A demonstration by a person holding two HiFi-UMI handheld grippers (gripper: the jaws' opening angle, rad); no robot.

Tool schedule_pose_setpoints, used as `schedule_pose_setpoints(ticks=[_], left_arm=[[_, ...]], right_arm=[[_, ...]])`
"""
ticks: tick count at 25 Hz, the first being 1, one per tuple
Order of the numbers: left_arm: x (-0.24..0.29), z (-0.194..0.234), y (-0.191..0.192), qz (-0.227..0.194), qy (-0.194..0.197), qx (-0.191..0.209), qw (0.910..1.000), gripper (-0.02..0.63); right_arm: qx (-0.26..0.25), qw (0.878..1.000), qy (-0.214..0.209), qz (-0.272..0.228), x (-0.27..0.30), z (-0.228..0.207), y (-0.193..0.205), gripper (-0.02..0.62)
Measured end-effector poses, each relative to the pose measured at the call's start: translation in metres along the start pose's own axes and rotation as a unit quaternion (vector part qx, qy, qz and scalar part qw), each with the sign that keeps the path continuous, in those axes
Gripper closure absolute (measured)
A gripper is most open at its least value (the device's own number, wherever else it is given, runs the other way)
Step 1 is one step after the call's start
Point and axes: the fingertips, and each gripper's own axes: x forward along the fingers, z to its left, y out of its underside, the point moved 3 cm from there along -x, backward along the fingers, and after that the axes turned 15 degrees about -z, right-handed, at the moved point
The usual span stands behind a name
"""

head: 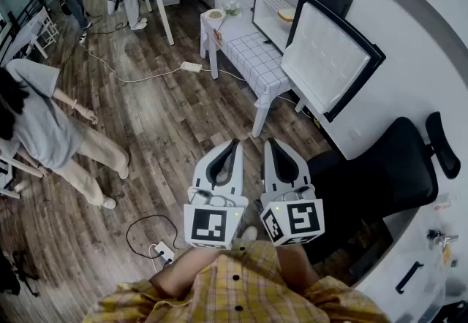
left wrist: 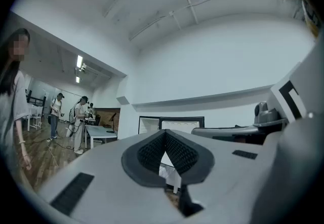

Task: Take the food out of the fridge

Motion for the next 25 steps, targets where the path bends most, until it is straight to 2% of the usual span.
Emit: schedule_pose_setpoints(ticks=[8, 18, 25], left_arm=[[-0.004, 0.019, 0.003, 0.008, 0.007, -0.001, 0.9999, 0.598], [-0.006, 0.050, 0.001, -0.006, 0.039, -0.001, 0.9992, 0.598], [0.008, 0.063, 0.016, 0.006, 0.056, -0.013, 0.9984, 0.598]], right_arm=[[0.020, 1.000, 0.015, 0.000, 0.006, 0.010, 0.007, 0.588], [-0.016, 0.999, 0.051, 0.008, 0.017, 0.034, 0.019, 0.588], [-0.022, 0.997, 0.074, 0.024, 0.027, 0.030, 0.031, 0.588]])
